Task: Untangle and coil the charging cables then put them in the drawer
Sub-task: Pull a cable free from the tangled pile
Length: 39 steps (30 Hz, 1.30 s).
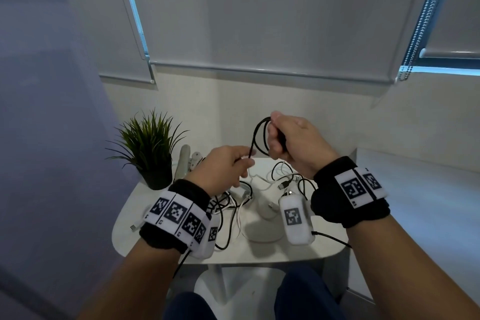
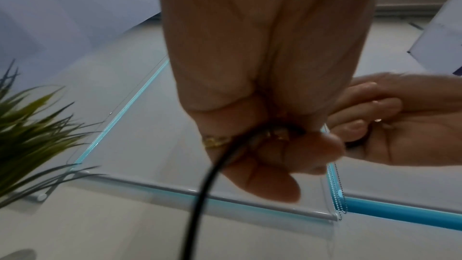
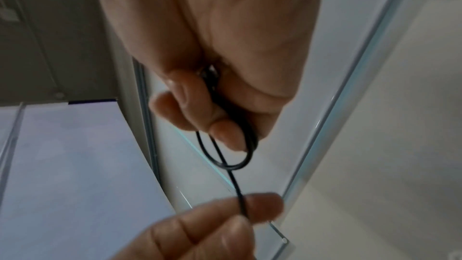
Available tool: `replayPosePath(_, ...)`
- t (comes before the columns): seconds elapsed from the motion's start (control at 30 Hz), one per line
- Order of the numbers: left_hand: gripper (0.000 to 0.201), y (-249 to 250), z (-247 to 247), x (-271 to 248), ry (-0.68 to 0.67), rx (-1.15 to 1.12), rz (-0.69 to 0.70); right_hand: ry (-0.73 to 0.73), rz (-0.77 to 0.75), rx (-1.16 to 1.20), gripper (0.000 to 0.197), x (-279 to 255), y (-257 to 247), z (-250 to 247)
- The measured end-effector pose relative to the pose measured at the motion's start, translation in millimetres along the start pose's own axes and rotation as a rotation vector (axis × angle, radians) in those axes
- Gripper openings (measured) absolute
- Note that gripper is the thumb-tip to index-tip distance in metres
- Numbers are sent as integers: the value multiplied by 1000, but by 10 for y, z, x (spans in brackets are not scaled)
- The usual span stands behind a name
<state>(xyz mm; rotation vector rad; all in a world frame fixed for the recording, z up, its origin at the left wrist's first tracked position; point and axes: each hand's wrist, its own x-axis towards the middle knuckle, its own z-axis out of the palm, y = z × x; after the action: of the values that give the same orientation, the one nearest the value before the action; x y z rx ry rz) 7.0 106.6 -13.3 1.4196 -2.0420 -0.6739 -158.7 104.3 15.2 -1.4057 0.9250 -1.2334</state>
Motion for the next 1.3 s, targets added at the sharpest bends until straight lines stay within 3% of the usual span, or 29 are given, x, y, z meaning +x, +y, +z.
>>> replayPosePath(0.27,23,57,-21,-87,-221,-18,29,124,-19,428,36,53,-4,-6)
replayPosePath(0.33,19,72,-55,-113,-283,-9,54,152,-51,339,30,83,42,-14)
replayPosePath(0.4,13,47,-96,-122,-295,-21,68,165,-106,54,25,92,81,-32)
replayPosePath(0.57,12,-63,-208,-17,91,114,51,78,-124,-672,24,35,85,-52)
replayPosePath(0.63,8,-28,-249,36,237,142,83,-17,-62,-727,27,10,101,-9)
replayPosePath(0.77,10,26,-274,127,372,140,164,-56,14,-614,39,-8,142,52)
replayPosePath(0.87,10,-43,-293,184,395,123,117,-69,-1,-647,44,-27,149,38)
replayPosePath(0.93,9,-114,-296,199,384,93,55,-33,8,-504,47,-24,154,20)
replayPosePath(1.1,17,-306,-138,185,248,-4,-47,60,-9,45,44,-1,3,-18)
replayPosePath(1.2,28,-245,1,134,122,-54,-42,107,-35,250,42,6,-87,-11)
replayPosePath(1.3,22,-152,115,68,-52,-55,-38,125,-77,382,42,12,-122,21)
